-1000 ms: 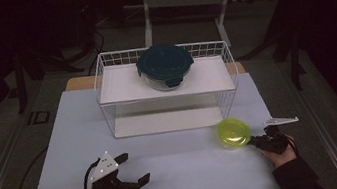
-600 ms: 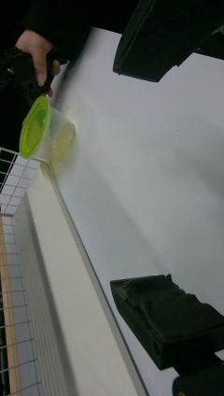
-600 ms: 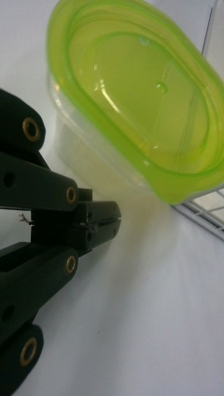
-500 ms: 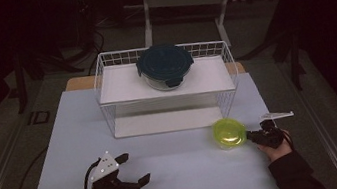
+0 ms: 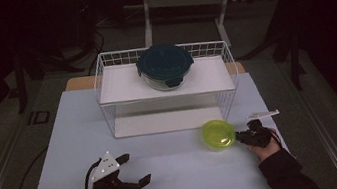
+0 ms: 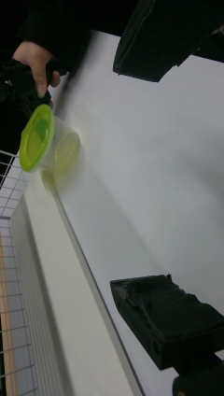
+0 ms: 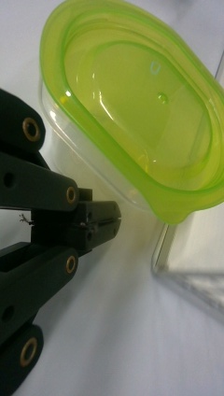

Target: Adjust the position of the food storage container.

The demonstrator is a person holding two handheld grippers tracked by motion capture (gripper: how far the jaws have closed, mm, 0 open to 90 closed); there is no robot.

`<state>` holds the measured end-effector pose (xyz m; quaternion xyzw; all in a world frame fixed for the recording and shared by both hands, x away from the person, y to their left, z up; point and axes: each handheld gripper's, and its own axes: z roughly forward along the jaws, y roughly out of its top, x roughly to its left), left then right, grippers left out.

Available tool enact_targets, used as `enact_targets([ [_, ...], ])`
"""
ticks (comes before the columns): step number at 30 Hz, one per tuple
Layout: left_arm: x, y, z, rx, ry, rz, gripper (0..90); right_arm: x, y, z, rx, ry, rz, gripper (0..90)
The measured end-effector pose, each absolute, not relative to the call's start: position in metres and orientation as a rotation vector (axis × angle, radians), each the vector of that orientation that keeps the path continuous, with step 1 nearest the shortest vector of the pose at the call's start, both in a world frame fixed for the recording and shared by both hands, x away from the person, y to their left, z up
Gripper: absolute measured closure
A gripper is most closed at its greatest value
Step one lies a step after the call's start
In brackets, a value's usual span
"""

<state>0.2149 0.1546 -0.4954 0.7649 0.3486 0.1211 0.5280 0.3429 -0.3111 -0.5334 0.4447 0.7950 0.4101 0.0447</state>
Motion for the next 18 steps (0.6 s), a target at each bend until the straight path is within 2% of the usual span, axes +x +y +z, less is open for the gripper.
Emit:
enact_targets([
  [18,0.214,0.155,-0.495,1.823,0.83,0.288,0.1,0.35,-0.25,-0.535,1.225,2.572,1.287,90.0],
])
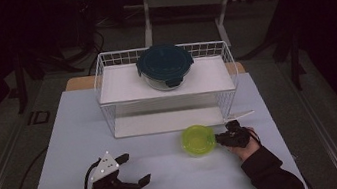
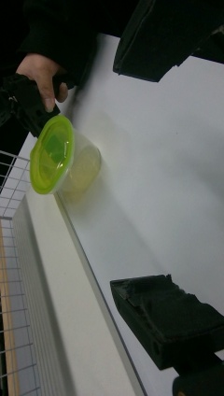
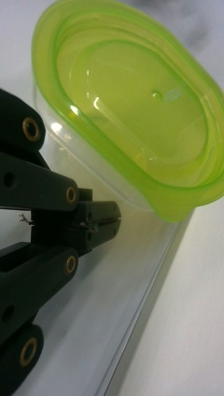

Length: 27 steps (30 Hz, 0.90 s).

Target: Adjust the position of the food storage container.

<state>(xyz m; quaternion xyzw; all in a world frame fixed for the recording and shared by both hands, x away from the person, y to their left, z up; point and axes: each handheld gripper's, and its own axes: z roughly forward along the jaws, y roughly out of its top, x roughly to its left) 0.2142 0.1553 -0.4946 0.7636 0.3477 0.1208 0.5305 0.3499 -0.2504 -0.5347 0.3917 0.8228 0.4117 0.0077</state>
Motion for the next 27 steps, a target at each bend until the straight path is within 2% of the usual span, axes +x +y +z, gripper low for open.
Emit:
enact_targets([
  [8,0.214,0.156,-0.495,1.823,0.829,0.289,0.1,0.35,-0.227,-0.537,1.178,2.619,1.282,90.0],
  [20,0.214,0.155,-0.495,1.823,0.829,0.289,0.2,0.341,-0.241,-0.535,1.218,2.6,1.294,90.0],
  [27,0.214,0.156,-0.494,1.824,0.829,0.291,0.2,0.341,-0.22,-0.536,1.161,2.649,1.309,90.0],
])
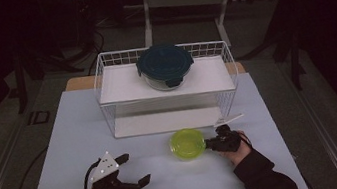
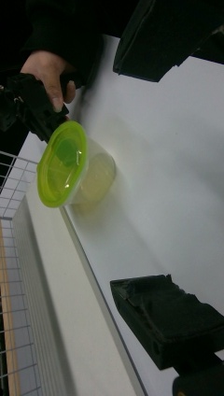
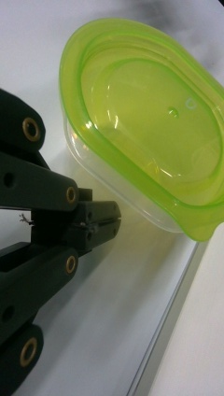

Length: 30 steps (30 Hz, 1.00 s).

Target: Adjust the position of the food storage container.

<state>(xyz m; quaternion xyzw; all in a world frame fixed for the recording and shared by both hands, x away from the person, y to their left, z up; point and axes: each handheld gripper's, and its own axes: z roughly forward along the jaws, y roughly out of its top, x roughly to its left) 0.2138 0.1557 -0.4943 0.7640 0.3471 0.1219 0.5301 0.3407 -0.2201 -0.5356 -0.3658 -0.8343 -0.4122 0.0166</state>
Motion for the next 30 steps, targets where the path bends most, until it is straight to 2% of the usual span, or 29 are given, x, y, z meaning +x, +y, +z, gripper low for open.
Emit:
enact_targets([
  [18,0.214,0.157,-0.494,1.823,0.825,0.293,0.2,0.337,-0.168,-0.542,-0.999,-2.606,-1.23,90.0],
  [30,0.213,0.157,-0.493,1.821,0.823,0.292,0.1,0.336,-0.152,-0.543,-0.964,-2.603,-1.22,90.0],
])
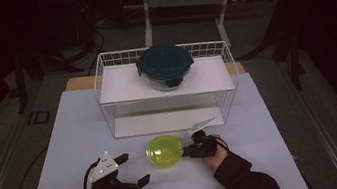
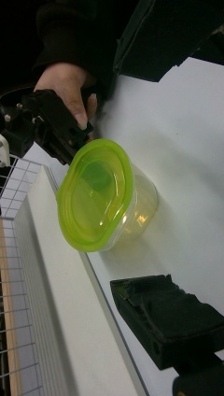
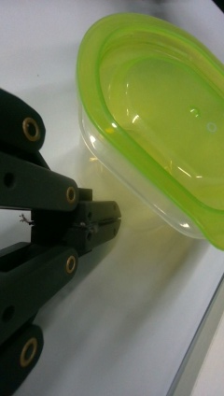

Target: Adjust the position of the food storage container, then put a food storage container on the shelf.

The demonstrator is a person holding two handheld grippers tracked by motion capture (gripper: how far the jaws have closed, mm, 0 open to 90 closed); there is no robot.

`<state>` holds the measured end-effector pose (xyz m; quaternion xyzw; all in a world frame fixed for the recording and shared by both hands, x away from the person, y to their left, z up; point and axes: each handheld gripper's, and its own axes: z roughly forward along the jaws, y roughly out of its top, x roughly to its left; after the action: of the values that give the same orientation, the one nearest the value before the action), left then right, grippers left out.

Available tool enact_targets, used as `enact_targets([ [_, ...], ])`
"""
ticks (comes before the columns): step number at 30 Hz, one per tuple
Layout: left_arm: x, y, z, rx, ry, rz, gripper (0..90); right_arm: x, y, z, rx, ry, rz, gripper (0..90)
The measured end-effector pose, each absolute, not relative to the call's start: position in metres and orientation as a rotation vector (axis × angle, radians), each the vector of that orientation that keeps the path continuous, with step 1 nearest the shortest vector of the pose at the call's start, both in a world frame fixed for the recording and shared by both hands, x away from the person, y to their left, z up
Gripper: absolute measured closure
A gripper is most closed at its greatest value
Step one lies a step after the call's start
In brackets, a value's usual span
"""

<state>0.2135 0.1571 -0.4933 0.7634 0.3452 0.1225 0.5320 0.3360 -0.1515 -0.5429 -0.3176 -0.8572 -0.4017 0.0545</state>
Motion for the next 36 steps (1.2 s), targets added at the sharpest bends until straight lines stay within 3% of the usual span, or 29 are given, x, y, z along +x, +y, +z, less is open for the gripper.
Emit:
enact_targets([
  [6,0.214,0.158,-0.493,1.82,0.823,0.299,0.2,0.336,-0.162,-0.538,-0.986,-2.656,-1.212,88.7],
  [12,0.211,0.156,-0.489,1.8,0.784,0.309,0.2,0.332,-0.187,-0.526,-1.057,-2.685,-1.233,76.9],
  [19,0.211,0.158,-0.485,1.781,0.779,0.307,0.2,0.318,-0.209,-0.499,-1.065,-2.719,-1.343,58.2],
  [27,0.22,0.155,-0.468,1.762,0.784,0.277,0.2,0.304,-0.217,-0.466,-1.059,-2.609,-1.537,24.0],
  [31,0.227,0.154,-0.462,1.721,0.783,0.213,0.2,0.305,-0.212,-0.454,-1.022,-2.544,-1.601,19.0],
  [36,0.24,0.152,-0.455,1.702,0.822,0.161,0.2,0.31,-0.204,-0.445,-1.008,-2.538,-1.658,19.7],
])
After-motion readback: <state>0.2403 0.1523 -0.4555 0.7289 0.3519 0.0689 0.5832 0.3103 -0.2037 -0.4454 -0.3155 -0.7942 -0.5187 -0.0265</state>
